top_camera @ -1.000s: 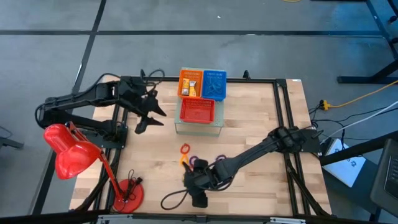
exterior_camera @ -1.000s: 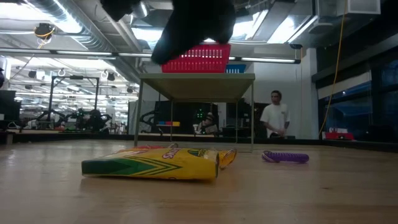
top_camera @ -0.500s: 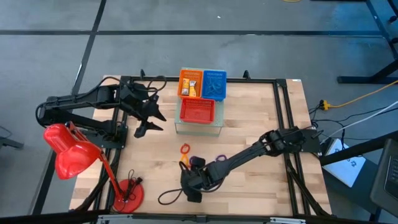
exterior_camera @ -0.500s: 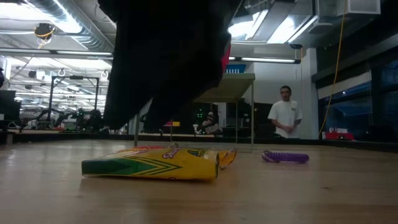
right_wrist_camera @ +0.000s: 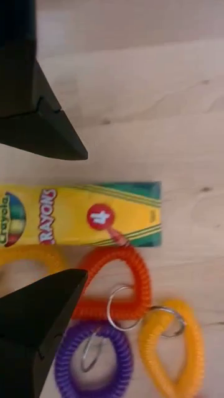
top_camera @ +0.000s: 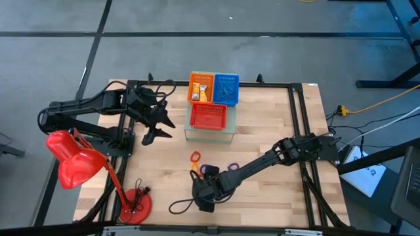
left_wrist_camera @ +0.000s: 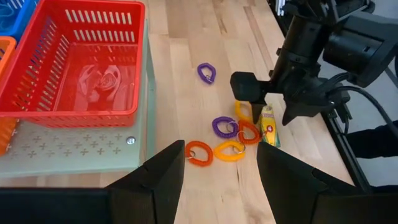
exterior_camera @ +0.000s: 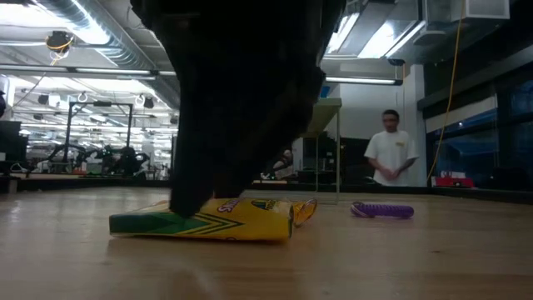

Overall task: Pick & Place Office Desk Supplies
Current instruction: Put the yellow crayon box into the orange bin

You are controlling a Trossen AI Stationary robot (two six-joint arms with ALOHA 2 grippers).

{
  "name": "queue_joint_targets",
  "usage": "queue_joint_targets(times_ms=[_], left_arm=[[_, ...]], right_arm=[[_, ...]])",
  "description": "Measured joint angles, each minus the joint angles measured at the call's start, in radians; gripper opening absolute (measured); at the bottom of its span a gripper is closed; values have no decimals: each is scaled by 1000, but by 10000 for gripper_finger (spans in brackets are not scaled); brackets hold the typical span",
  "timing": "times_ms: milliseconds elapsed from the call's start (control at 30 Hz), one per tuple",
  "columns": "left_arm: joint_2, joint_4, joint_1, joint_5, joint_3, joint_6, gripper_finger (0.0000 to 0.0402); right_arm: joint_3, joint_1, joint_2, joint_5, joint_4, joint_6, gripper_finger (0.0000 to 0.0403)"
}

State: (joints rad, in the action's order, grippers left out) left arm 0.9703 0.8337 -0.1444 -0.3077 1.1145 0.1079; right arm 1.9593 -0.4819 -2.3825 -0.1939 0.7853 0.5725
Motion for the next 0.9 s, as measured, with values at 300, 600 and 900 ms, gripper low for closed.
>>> queue_joint_targets(times_ms=[300,600,900], left_arm=[[0,0,0,-1,0,-8,199],[0,-1,0,-1,0,-7,200],[0,-1,0,-1,0,-8,201]], right_arm=[[-6,-5,0,19,-16,29,302],[-6,-13,-7,3,-40,26,302],[-6,-13,-29,26,-62,48,275]])
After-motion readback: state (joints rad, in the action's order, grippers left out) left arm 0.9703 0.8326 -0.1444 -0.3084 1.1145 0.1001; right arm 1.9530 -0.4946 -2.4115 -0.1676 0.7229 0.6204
